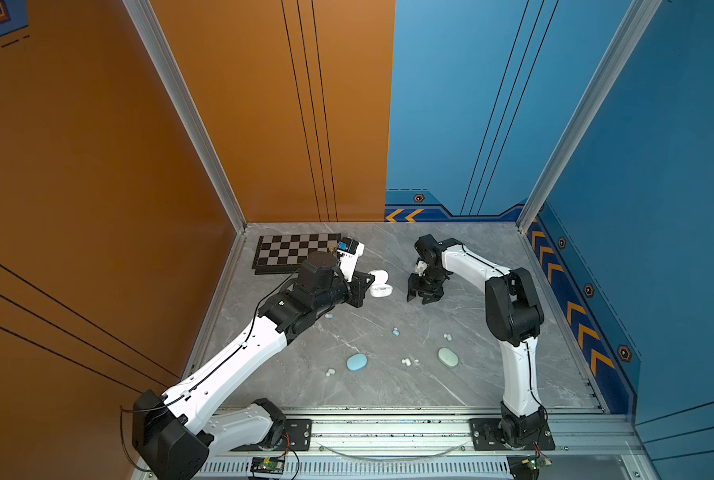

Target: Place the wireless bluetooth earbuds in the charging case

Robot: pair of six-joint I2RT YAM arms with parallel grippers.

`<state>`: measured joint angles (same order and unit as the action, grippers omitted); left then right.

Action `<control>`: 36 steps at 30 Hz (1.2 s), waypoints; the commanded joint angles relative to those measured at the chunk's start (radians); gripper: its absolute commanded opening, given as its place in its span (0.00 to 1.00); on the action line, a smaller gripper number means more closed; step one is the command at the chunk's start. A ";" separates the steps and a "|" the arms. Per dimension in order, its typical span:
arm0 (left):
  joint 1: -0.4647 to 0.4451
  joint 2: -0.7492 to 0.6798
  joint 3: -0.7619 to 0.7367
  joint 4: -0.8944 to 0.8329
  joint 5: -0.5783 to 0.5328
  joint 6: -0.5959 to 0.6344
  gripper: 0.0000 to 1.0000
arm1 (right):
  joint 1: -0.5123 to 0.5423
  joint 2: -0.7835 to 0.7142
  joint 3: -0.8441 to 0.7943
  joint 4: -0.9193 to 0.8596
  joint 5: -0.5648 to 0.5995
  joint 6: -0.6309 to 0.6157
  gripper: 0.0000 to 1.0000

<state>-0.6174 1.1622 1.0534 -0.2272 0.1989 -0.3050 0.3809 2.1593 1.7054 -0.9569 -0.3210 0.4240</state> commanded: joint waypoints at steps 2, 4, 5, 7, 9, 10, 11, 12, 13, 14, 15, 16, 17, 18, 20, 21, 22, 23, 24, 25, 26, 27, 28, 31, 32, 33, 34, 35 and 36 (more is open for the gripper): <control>-0.011 -0.020 -0.012 0.029 -0.040 -0.005 0.00 | -0.012 0.025 0.034 0.039 0.015 0.009 0.57; -0.013 -0.020 -0.012 0.029 -0.047 -0.002 0.00 | -0.017 0.032 0.037 0.048 0.022 0.007 0.57; -0.016 -0.019 -0.011 0.029 -0.050 -0.002 0.00 | -0.018 0.036 0.039 0.051 0.025 0.007 0.57; -0.018 -0.018 -0.008 0.029 -0.052 0.001 0.00 | -0.019 0.044 0.045 0.057 0.032 0.005 0.57; -0.019 -0.016 -0.005 0.031 -0.056 0.003 0.00 | -0.019 0.053 0.052 0.063 0.034 0.002 0.57; -0.019 -0.016 -0.004 0.030 -0.058 0.004 0.00 | -0.018 0.059 0.058 0.065 0.033 0.000 0.56; -0.020 -0.015 -0.003 0.029 -0.060 0.006 0.00 | -0.017 0.064 0.062 0.066 0.033 -0.004 0.56; -0.021 -0.015 -0.003 0.030 -0.064 0.006 0.00 | -0.016 0.068 0.065 0.068 0.032 -0.005 0.56; -0.022 -0.016 -0.003 0.030 -0.067 0.008 0.00 | -0.014 0.072 0.070 0.072 0.026 -0.005 0.56; -0.025 -0.018 -0.003 0.029 -0.072 0.009 0.00 | -0.014 0.076 0.074 0.079 0.018 -0.003 0.56; -0.025 -0.019 -0.003 0.028 -0.076 0.010 0.00 | -0.014 0.078 0.078 0.085 0.013 0.003 0.56; -0.025 -0.020 -0.003 0.026 -0.078 0.012 0.00 | -0.014 0.080 0.079 0.096 0.009 0.007 0.56; -0.027 -0.021 -0.003 0.025 -0.081 0.013 0.00 | -0.013 0.080 0.083 0.108 0.008 0.010 0.56; -0.028 -0.021 -0.003 0.025 -0.082 0.014 0.00 | -0.012 0.079 0.085 0.117 0.010 0.014 0.55; -0.030 -0.020 -0.003 0.025 -0.083 0.015 0.00 | -0.014 0.074 0.084 0.155 -0.001 0.017 0.55; -0.030 -0.019 -0.001 0.025 -0.085 0.014 0.00 | -0.014 0.073 0.083 0.171 -0.006 0.019 0.55; -0.031 -0.018 -0.001 0.025 -0.085 0.015 0.00 | -0.016 0.071 0.085 0.189 -0.014 0.019 0.55; -0.031 -0.016 0.000 0.026 -0.086 0.015 0.00 | -0.019 0.070 0.085 0.207 -0.020 0.021 0.55; -0.032 -0.015 0.001 0.026 -0.087 0.015 0.00 | -0.022 0.069 0.085 0.222 -0.034 0.021 0.55; -0.034 -0.013 0.002 0.026 -0.088 0.015 0.00 | -0.029 0.070 0.085 0.239 -0.058 0.023 0.55; -0.037 -0.011 0.003 0.026 -0.087 0.015 0.00 | -0.034 0.071 0.085 0.248 -0.081 0.024 0.54; -0.037 -0.008 0.006 0.026 -0.087 0.016 0.00 | -0.038 0.070 0.114 0.254 -0.105 0.024 0.54; -0.038 -0.006 0.008 0.026 -0.087 0.016 0.00 | -0.042 0.065 0.122 0.261 -0.125 0.020 0.54; -0.042 -0.001 0.011 0.026 -0.088 0.015 0.00 | -0.056 0.037 0.131 0.262 -0.133 -0.004 0.53; -0.043 0.001 0.012 0.026 -0.090 0.015 0.00 | -0.065 0.026 0.127 0.260 -0.121 -0.010 0.52; -0.044 0.002 0.012 0.026 -0.090 0.015 0.00 | -0.073 0.015 0.122 0.254 -0.110 -0.017 0.52; -0.043 0.002 0.013 0.026 -0.091 0.015 0.00 | -0.083 0.000 0.112 0.250 -0.097 -0.021 0.51; -0.044 0.004 0.014 0.028 -0.090 0.014 0.00 | -0.092 -0.013 0.098 0.243 -0.073 -0.024 0.50; -0.043 0.004 0.014 0.028 -0.090 0.013 0.00 | -0.099 -0.024 0.097 0.230 -0.047 -0.024 0.49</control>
<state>-0.6506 1.1622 1.0534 -0.2260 0.1257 -0.3038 0.3092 2.2105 1.8126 -0.7090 -0.4145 0.4191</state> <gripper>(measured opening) 0.105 0.497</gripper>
